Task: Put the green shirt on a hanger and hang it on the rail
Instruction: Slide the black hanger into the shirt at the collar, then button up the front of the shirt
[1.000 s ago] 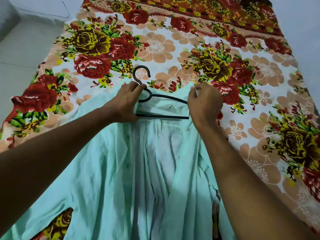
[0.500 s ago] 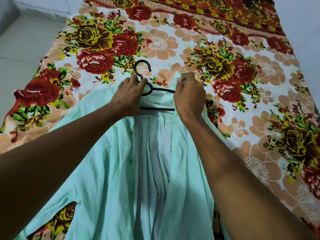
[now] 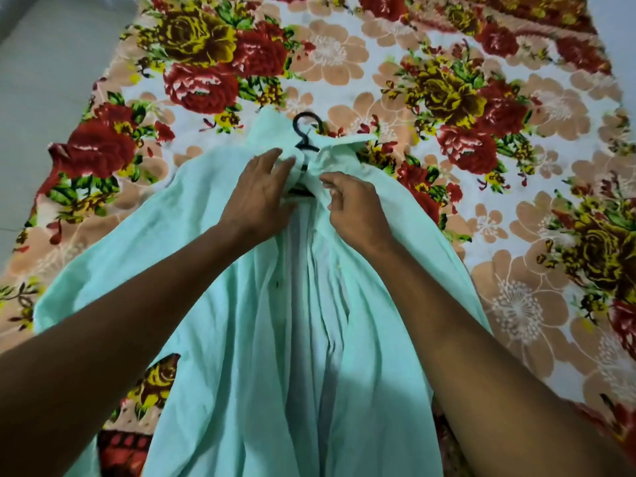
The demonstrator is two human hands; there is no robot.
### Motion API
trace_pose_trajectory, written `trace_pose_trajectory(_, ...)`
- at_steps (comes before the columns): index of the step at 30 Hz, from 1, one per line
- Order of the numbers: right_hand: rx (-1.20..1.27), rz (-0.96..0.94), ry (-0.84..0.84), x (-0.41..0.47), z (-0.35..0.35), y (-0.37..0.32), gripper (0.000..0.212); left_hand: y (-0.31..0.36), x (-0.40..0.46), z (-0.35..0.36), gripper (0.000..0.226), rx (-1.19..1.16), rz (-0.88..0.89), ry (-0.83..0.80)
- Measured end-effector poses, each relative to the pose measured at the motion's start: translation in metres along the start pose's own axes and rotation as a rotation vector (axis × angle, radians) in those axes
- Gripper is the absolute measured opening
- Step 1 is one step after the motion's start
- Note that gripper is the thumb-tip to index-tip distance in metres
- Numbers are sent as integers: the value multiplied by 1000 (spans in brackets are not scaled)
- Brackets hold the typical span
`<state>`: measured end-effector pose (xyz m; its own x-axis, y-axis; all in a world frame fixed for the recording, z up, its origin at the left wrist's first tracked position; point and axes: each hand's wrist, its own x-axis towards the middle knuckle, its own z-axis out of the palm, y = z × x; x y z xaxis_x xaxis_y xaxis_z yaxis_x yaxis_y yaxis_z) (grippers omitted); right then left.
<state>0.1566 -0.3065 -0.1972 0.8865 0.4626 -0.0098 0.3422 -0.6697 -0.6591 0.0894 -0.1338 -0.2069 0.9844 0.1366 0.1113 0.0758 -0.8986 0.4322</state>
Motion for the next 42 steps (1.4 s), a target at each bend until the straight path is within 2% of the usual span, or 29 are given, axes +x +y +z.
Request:
trace_pose_trajectory(4,-64,-148,44,-75,15,2,32,31,-97,10,38,-134,-42,93)
trace_pose_trajectory(8,-97,-187,50,-179,25,-2,25,77,-197,16,18,-185,-145,70)
trace_pose_trajectory(13,-138,-120,54,-314,36,-7,16,126,-307,22,19,-79,-246,-70)
trace_pose_trajectory(18,-257,-29,-64,-392,40,-4,20,146,-369,26,33,-74,-386,-78)
trace_pose_trajectory(21,-238,51,-85,-413,35,-3,30,153,-389,24,30,-204,-477,19)
trace_pose_trajectory(26,24,135,-12,-417,27,-10,28,137,-400,4,18,-539,-766,237)
trace_pose_trajectory(29,9,144,-27,-420,23,-8,22,117,-411,-3,18,-518,-891,221)
trace_pose_trajectory(31,-59,183,-49,-420,26,-6,15,110,-416,-5,24,-342,-858,194)
trace_pose_trajectory(32,-80,178,-13,-418,28,-7,11,110,-416,-8,29,-258,-786,230)
trace_pose_trajectory(34,-62,149,99,-411,31,-13,10,122,-410,-10,32,-160,-533,319)
trace_pose_trajectory(36,-46,122,136,-402,36,-18,18,142,-402,-5,22,-105,-307,268)
trace_pose_trajectory(37,-61,122,118,-399,40,-18,23,150,-399,1,16,-93,-273,212)
trace_pose_trajectory(40,-112,170,60,-396,49,-14,30,157,-394,16,25,-91,-434,76)
trace_pose_trajectory(42,-83,171,80,-395,51,-11,19,153,-394,24,26,-96,-527,63)
